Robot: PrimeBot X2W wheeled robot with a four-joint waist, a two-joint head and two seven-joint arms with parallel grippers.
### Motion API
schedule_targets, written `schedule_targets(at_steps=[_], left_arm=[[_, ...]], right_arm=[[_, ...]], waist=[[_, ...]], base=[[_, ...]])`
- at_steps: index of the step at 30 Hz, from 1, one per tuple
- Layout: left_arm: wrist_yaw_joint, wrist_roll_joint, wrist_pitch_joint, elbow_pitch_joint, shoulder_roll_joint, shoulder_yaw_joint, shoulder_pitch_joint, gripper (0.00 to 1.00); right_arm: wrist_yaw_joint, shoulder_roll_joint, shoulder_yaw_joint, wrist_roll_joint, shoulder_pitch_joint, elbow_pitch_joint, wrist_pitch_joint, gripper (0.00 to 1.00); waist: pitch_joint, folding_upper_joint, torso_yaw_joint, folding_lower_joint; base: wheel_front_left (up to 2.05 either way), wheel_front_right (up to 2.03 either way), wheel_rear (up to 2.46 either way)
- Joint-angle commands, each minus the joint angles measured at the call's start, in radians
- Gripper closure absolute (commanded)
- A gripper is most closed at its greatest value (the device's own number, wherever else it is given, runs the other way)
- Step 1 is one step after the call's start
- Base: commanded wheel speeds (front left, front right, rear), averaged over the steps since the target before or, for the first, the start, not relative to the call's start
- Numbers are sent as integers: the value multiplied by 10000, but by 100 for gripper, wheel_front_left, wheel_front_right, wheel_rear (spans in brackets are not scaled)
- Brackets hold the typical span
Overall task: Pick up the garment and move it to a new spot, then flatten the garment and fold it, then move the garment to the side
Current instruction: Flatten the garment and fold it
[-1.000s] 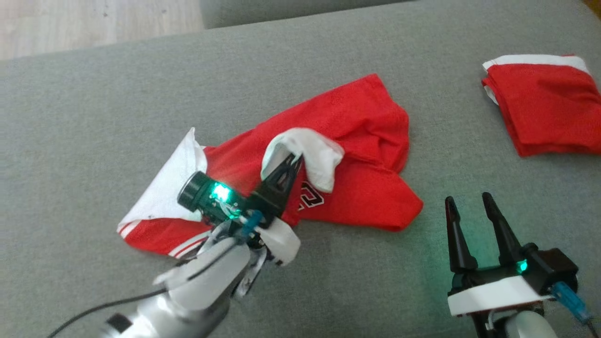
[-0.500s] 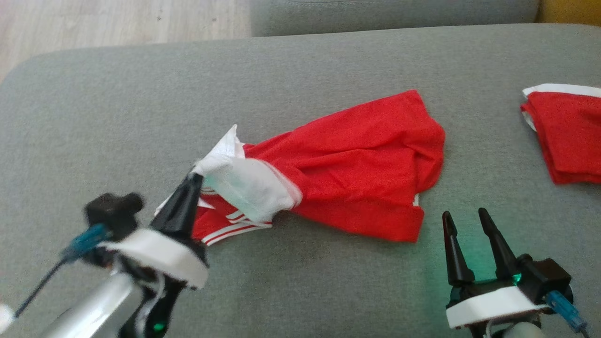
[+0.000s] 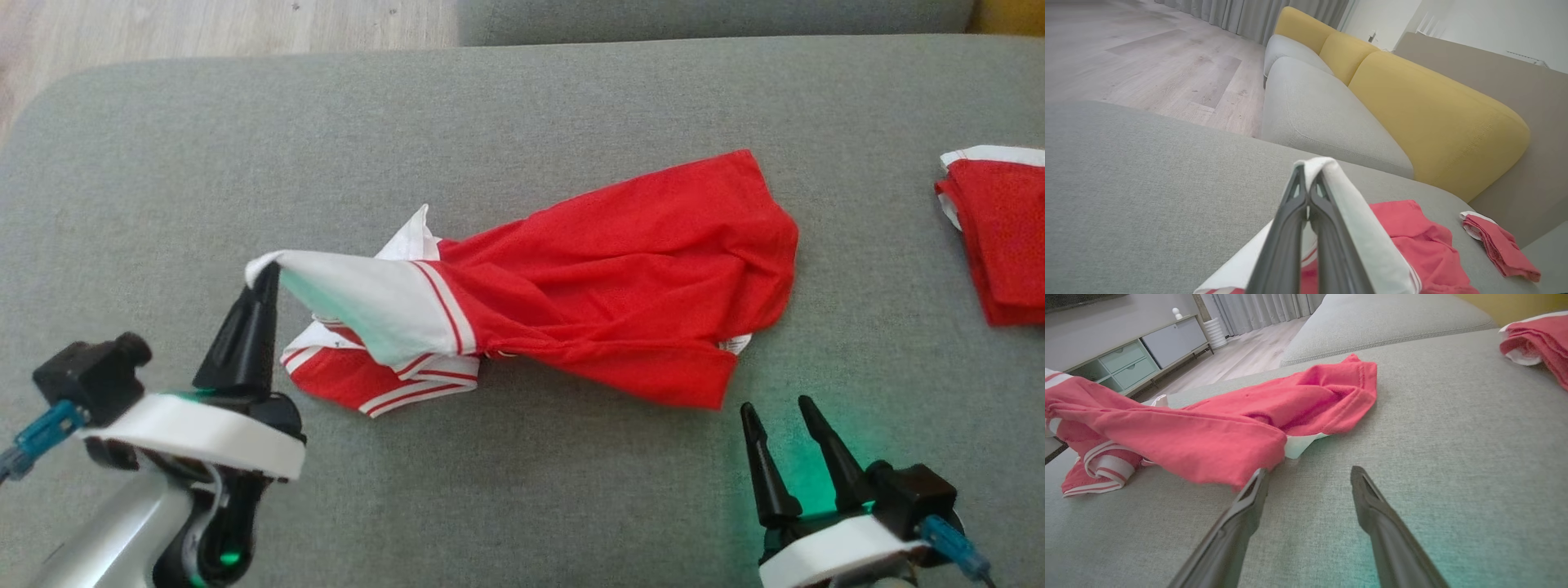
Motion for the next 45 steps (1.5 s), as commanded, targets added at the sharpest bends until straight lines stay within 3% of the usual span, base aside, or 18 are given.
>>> schedule_targets(at_steps=[1, 15, 23, 32, 40, 41, 45], left_arm=[[-78, -55, -119, -97, 263, 622, -457, 100], [403, 145, -1018, 981, 504, 2421, -474, 100], [212, 392, -1098, 1527, 260, 2717, -471, 100], [-29, 1004, -1126, 2113, -70, 2786, -1050, 100], [-220, 1206, -1131, 2413, -320, 2688, -1418, 100], [-240, 1219, -1131, 2443, -340, 2681, -1439, 100], [-296, 1251, -1132, 2564, -399, 2680, -1482, 100]], right_arm=[[-7, -236, 331, 110, -332, -209, -109, 0], [-7, -672, 1147, 868, -469, -73, -109, 0], [-7, -892, 2006, 1566, -808, 180, -109, 0], [-7, -1104, 3138, 2807, -2424, 1501, -109, 0], [-7, -1299, 3823, 3800, -3136, 1775, -109, 0], [-7, -1344, 3941, 3909, -3186, 1806, -109, 6], [-7, -1477, 4434, 4448, -3304, 1957, -109, 94]], waist=[[-4, 0, -5, 0], [33, 0, 214, 0], [22, 0, 525, 0], [320, 0, 957, 0], [546, 0, 1202, 0], [561, 0, 1224, 0], [573, 0, 1278, 0]], base=[[0, 0, 0], [0, 0, 0], [0, 0, 0], [0, 0, 0], [0, 0, 0], [0, 0, 0], [0, 0, 0]])
